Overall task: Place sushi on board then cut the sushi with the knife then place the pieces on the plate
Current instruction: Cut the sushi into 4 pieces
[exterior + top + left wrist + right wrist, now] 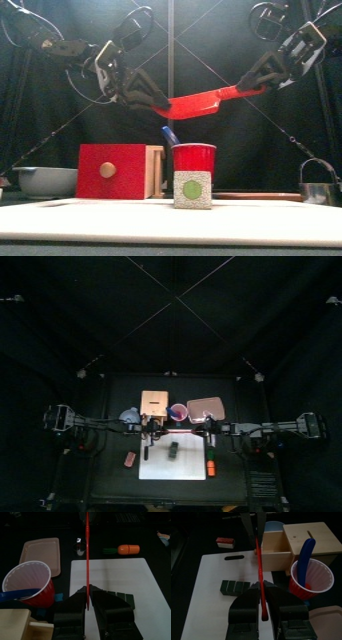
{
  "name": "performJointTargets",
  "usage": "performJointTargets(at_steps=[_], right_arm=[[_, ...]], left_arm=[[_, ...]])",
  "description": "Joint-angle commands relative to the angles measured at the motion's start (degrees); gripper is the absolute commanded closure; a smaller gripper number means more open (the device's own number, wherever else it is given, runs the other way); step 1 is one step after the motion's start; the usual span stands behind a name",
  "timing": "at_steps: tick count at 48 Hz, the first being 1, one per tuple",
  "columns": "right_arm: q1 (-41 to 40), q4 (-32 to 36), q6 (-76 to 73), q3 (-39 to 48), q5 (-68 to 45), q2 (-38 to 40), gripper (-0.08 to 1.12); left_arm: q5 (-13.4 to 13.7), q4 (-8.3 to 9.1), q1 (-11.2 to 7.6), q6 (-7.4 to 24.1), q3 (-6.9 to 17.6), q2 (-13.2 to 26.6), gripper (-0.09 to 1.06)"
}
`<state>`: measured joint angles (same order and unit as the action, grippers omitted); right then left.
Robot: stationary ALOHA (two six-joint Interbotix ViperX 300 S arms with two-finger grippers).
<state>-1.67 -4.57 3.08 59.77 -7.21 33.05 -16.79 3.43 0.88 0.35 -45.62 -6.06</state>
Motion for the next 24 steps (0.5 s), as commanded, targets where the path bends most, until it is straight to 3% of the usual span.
performJointTargets(at_steps=[1, 10, 14, 18, 24], right_arm=[[1.32, -0.62, -0.09, -0.79, 0.09, 0.00, 0.56], [4.75, -4.83, -0.09, -0.97, 4.31, -2.11, 0.56], [6.15, -7.03, -0.09, -0.97, 5.98, -3.43, 0.56], [7.03, -9.40, 0.00, -0.97, 6.15, -5.80, 0.56], [8.09, -11.69, 0.00, -2.02, 6.59, -10.11, 0.56]], left_arm=[[0.53, 0.70, 0.09, -0.09, 1.23, -0.35, 0.58], [1.76, 2.11, 0.26, 0.00, 1.05, 0.00, 0.58], [3.08, 2.99, 0.44, 0.09, 1.14, 0.97, 0.58], [4.66, 5.01, 0.26, 0.09, 1.41, 2.90, 0.58], [6.33, 5.80, 0.09, 0.00, 2.64, 4.83, 0.58]])
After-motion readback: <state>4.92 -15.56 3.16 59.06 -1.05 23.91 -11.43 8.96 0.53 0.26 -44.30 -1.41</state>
